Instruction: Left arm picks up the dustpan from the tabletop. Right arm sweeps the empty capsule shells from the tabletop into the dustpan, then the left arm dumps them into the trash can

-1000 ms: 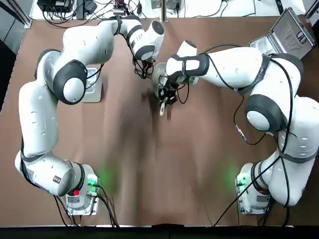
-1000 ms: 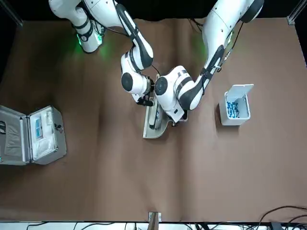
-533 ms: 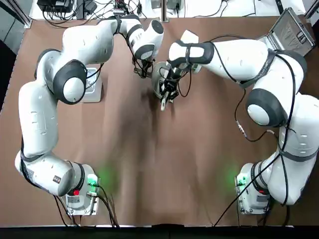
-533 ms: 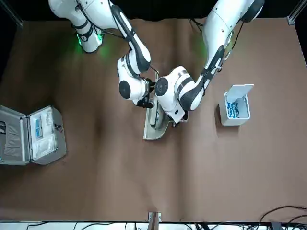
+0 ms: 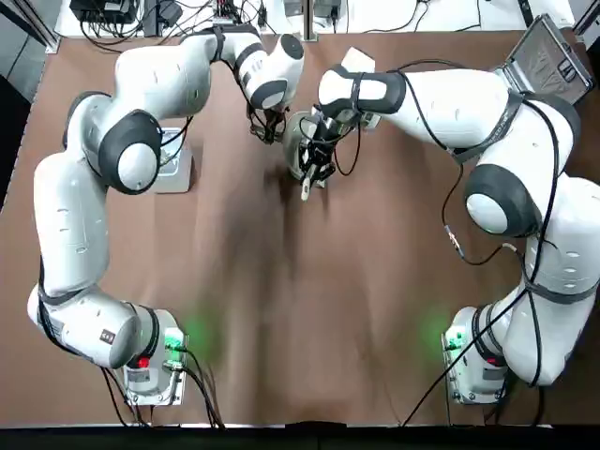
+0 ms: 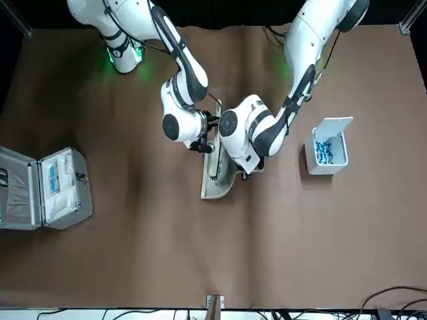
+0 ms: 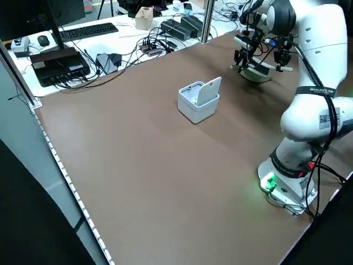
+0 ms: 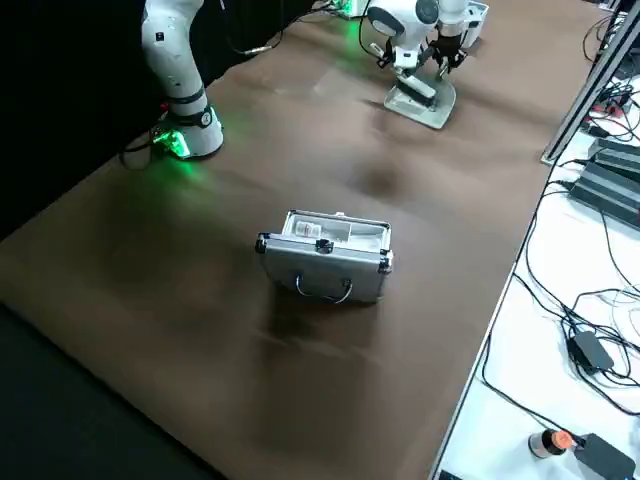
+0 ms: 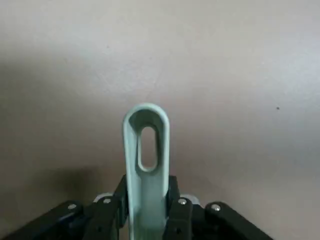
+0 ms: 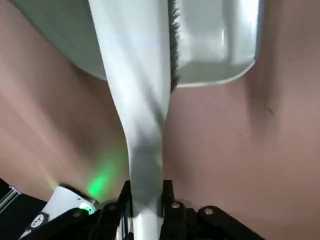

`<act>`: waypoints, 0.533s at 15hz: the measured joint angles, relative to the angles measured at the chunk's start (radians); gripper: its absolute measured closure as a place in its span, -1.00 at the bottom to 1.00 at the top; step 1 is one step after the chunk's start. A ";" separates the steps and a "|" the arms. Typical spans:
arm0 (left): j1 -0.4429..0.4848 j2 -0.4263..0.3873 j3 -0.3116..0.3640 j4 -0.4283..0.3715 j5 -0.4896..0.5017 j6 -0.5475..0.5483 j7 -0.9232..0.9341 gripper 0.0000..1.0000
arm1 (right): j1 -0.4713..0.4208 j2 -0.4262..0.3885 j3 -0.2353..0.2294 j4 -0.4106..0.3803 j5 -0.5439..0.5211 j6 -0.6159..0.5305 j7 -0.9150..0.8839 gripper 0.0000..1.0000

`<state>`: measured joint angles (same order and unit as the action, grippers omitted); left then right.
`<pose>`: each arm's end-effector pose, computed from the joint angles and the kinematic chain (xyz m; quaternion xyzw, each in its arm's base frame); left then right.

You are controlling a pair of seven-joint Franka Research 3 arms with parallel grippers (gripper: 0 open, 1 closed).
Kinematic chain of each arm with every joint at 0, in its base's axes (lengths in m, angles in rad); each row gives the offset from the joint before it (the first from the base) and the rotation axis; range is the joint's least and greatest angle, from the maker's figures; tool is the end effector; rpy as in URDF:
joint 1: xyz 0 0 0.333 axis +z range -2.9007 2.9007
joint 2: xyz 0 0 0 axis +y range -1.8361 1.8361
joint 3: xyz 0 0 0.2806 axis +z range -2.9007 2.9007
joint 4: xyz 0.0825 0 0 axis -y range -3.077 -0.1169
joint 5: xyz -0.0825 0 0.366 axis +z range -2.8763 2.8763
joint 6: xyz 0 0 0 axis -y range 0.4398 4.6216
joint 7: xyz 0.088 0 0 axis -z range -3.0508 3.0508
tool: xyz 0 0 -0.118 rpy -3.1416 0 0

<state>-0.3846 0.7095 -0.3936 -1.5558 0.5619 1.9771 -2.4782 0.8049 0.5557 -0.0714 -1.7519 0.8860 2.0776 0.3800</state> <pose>0.5013 -0.4020 0.2107 -0.7313 -0.6643 -0.1185 0.0992 0.4260 0.4504 0.2236 -0.9345 0.0835 0.2600 0.2281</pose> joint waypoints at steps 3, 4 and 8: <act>0.016 0.001 0.000 0.000 -0.003 0.036 0.000 0.34 | -0.004 0.000 0.000 0.017 0.006 -0.005 0.000 0.46; 0.021 0.002 0.000 0.000 -0.006 0.049 0.000 0.34 | -0.006 0.000 0.000 0.024 0.007 -0.008 0.000 0.46; 0.040 0.002 -0.004 0.000 -0.025 0.097 0.013 0.34 | -0.008 -0.001 0.001 0.055 0.009 -0.034 0.000 0.46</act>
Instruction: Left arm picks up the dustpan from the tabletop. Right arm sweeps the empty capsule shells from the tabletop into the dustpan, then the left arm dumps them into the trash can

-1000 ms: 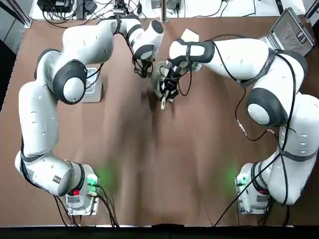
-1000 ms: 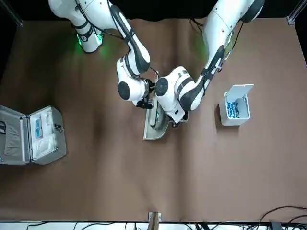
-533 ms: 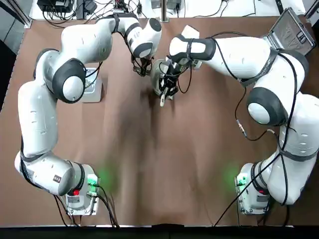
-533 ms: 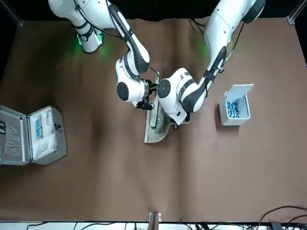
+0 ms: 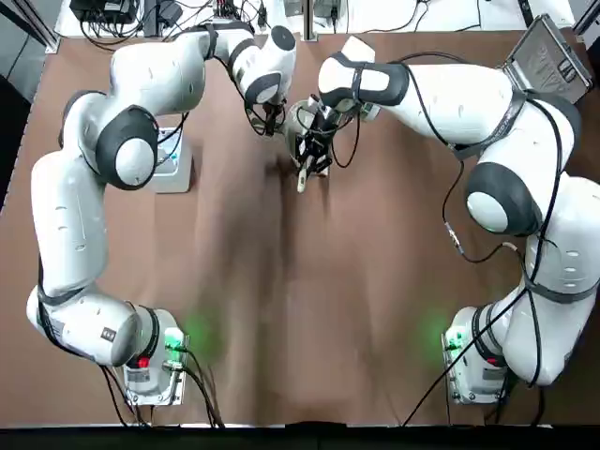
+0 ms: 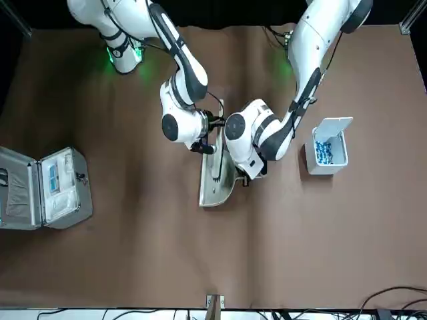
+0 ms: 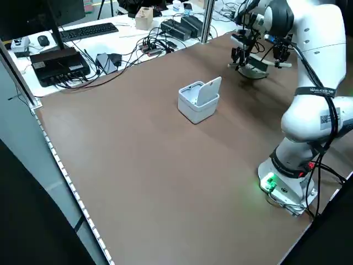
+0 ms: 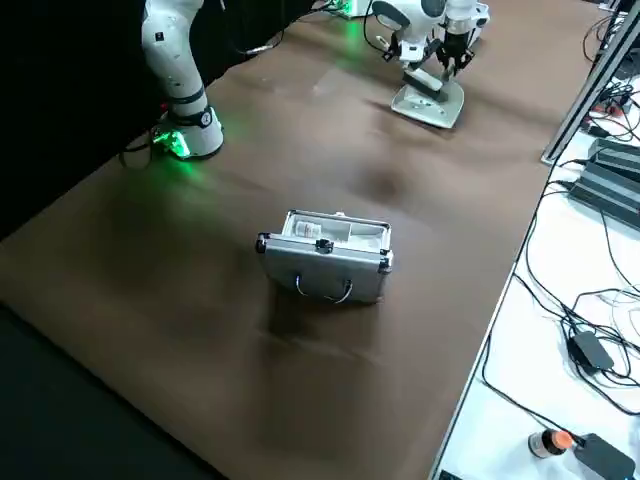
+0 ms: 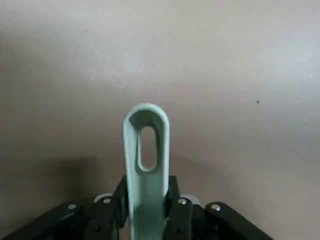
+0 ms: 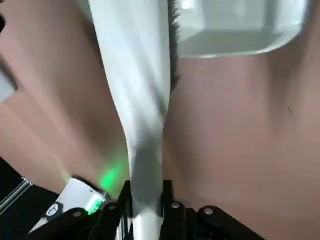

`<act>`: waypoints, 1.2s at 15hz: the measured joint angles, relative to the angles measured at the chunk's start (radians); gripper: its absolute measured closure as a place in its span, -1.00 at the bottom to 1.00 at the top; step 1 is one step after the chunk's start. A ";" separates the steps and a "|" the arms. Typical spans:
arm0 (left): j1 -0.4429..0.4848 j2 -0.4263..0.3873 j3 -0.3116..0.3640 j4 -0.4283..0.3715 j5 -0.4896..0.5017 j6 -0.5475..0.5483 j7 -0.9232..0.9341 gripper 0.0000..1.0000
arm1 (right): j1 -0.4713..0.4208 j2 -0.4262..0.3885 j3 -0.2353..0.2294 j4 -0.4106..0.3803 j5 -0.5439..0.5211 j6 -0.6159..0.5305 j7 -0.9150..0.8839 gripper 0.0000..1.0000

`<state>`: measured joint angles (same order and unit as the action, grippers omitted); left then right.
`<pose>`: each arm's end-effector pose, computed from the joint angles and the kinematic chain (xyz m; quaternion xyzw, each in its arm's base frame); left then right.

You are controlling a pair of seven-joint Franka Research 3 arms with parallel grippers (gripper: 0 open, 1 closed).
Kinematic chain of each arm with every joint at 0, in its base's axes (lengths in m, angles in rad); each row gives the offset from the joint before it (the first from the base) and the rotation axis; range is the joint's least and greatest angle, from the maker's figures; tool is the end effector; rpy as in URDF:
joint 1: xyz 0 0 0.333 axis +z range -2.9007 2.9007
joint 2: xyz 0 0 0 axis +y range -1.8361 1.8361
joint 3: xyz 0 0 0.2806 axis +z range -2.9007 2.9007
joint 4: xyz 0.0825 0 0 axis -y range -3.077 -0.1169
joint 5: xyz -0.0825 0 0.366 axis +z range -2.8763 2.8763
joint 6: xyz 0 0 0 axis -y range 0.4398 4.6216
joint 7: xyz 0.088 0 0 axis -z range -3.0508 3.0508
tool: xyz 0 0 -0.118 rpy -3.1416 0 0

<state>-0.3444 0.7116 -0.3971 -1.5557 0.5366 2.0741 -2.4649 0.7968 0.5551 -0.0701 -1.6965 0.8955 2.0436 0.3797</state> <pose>0.5205 -0.3953 0.2157 -0.7262 -0.6784 -0.0968 0.0560 0.4356 0.4597 0.2459 -0.9310 0.0732 0.2588 0.2468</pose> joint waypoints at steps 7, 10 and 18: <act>0.041 0.000 -0.006 0.010 -0.113 0.013 0.123 0.34 | -0.003 0.000 -0.007 0.060 -0.030 -0.082 0.001 0.46; 0.072 0.000 -0.027 0.011 -0.124 0.013 0.153 0.34 | -0.006 0.000 -0.011 0.072 -0.076 -0.113 0.005 0.46; 0.220 -0.003 -0.145 0.018 -0.128 0.013 0.226 0.34 | -0.022 -0.036 -0.020 0.135 -0.180 -0.143 0.118 0.46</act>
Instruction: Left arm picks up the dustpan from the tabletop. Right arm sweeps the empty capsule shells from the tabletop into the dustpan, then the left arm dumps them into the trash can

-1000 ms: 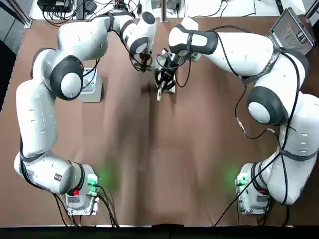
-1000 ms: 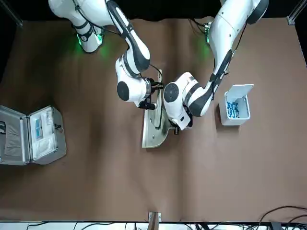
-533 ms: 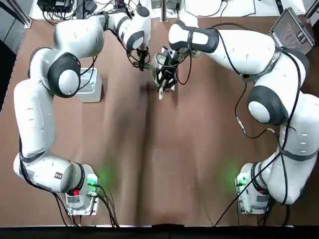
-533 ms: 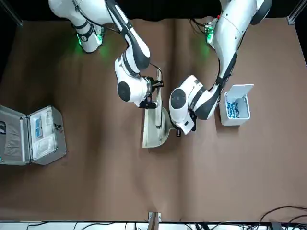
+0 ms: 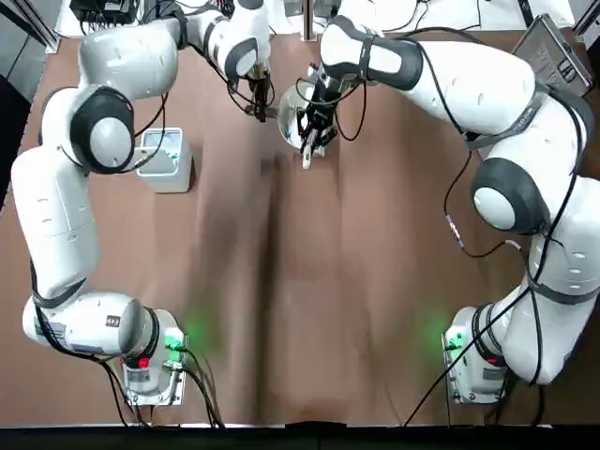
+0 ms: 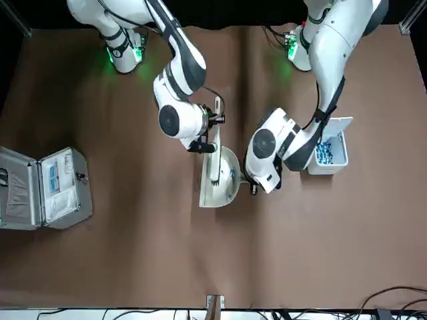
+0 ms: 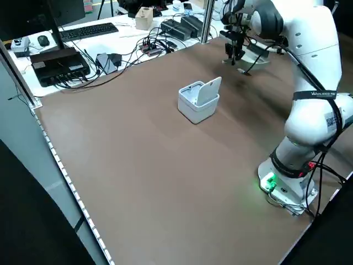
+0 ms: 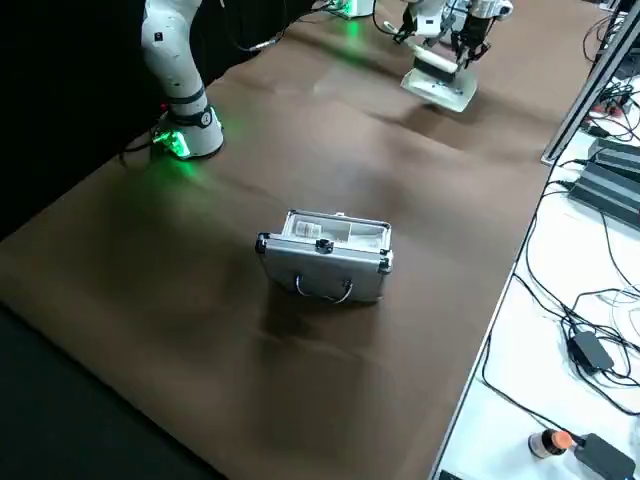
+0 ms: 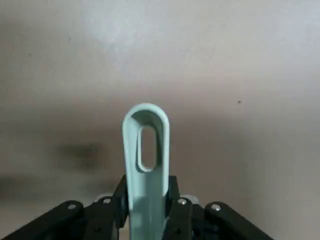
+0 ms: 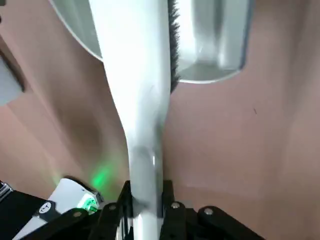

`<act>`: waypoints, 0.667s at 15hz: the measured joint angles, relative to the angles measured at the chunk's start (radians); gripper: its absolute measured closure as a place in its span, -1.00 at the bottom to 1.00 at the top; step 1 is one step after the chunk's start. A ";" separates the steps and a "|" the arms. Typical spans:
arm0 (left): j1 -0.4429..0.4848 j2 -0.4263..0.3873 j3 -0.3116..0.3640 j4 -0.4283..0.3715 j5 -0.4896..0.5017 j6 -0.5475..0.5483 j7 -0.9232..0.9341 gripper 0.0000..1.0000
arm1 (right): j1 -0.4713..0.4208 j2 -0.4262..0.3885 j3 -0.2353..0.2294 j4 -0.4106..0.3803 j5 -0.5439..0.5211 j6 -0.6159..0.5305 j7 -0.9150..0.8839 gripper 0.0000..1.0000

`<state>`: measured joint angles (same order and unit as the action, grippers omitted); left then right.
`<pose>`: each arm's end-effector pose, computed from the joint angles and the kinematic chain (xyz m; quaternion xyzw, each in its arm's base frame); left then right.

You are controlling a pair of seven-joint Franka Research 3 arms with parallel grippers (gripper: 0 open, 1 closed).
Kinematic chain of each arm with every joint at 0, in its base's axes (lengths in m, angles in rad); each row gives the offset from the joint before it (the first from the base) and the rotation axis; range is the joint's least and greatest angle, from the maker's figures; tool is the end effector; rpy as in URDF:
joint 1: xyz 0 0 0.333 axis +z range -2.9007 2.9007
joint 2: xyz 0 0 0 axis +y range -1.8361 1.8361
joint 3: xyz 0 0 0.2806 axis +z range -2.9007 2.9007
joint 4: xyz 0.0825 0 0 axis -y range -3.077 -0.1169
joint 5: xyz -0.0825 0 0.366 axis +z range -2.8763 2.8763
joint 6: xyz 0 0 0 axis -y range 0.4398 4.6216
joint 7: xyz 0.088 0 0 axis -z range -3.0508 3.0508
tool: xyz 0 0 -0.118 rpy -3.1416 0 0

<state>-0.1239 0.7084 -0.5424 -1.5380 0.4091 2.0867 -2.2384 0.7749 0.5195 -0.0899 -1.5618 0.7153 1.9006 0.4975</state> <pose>0.5601 -0.3522 0.2477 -0.7454 -0.6662 0.0009 0.0225 0.4609 0.4557 0.3134 -0.9496 0.0501 0.2346 0.2019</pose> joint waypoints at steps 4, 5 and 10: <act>0.122 -0.011 -0.095 0.009 0.000 -0.026 0.050 0.34 | 0.000 -0.041 -0.010 0.001 -0.022 0.000 0.027 0.46; 0.150 -0.015 -0.114 0.010 0.000 -0.030 0.059 0.34 | 0.000 -0.048 -0.011 0.001 -0.026 0.000 0.037 0.46; 0.243 -0.051 -0.136 0.011 0.000 -0.073 0.149 0.34 | -0.027 -0.084 -0.016 0.015 -0.033 -0.001 0.064 0.46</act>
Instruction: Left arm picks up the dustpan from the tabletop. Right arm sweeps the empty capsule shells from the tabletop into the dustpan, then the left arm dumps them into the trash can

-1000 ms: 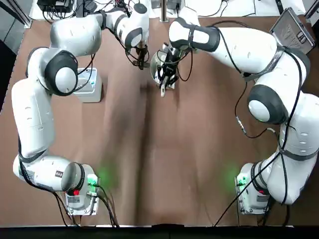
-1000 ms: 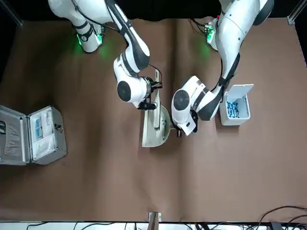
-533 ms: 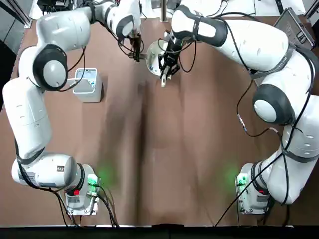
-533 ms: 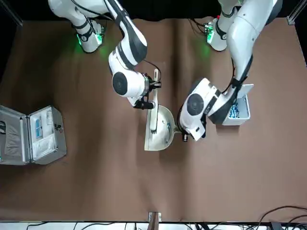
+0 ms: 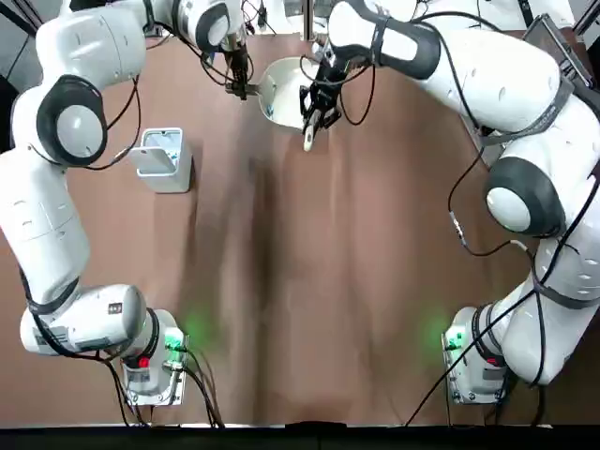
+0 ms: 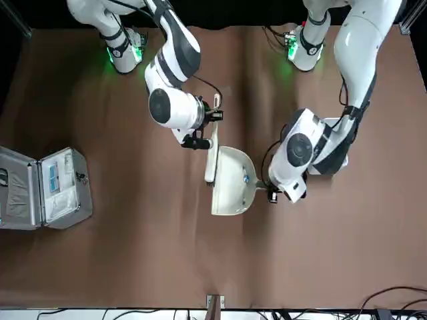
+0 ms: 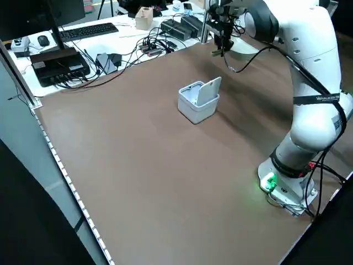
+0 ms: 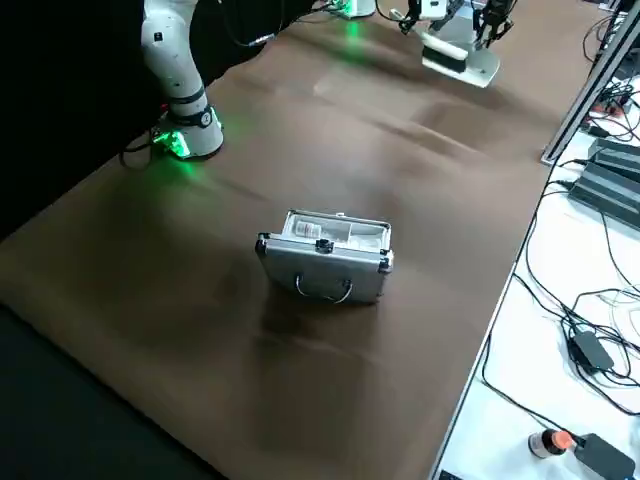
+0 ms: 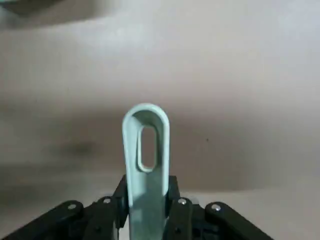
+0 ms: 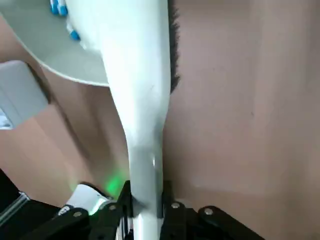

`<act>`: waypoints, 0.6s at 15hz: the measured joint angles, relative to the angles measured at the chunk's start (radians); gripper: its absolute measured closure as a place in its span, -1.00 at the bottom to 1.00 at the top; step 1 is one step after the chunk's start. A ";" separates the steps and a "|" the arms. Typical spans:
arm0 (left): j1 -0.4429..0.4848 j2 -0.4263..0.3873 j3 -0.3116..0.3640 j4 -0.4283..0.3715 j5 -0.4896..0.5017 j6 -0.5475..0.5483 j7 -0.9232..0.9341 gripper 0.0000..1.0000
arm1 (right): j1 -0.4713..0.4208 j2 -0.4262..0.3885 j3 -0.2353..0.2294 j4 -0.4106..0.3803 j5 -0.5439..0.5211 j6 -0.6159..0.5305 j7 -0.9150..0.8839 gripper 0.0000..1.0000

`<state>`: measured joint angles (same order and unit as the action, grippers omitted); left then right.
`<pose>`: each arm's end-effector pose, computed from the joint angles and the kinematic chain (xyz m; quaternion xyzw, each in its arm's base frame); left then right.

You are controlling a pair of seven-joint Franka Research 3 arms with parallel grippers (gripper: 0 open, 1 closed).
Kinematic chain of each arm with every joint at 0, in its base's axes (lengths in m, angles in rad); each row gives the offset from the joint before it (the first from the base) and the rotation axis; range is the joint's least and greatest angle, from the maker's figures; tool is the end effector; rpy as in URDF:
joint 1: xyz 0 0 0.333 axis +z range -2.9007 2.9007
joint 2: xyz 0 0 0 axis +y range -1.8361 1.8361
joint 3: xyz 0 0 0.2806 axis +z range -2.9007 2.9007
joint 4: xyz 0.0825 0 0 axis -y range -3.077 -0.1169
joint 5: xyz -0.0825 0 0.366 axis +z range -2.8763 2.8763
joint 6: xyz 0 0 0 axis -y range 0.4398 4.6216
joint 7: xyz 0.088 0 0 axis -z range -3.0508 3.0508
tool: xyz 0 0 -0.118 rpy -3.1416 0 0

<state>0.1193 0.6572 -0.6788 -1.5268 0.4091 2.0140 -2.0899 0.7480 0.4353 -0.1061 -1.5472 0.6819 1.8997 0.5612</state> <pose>0.6025 -0.2714 0.3027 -0.7485 -0.6630 0.0155 0.0033 0.4813 0.4355 0.3730 -0.9529 0.0785 0.1947 0.2188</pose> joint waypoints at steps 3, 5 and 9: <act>0.048 -0.010 -0.007 0.001 0.000 -0.031 0.054 0.34 | -0.063 -0.043 -0.003 0.008 -0.006 -0.039 0.000 0.46; 0.094 -0.018 -0.028 0.002 0.000 -0.053 0.088 0.34 | -0.113 -0.074 -0.005 0.010 -0.056 -0.075 -0.004 0.46; 0.224 -0.034 -0.115 0.027 0.000 -0.108 0.159 0.34 | -0.206 -0.122 -0.005 0.011 -0.193 -0.146 -0.066 0.46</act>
<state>0.3435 0.6235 -0.7938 -1.5002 0.4090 1.9056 -1.9307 0.5421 0.3134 -0.1111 -1.5366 0.4884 1.7534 0.4951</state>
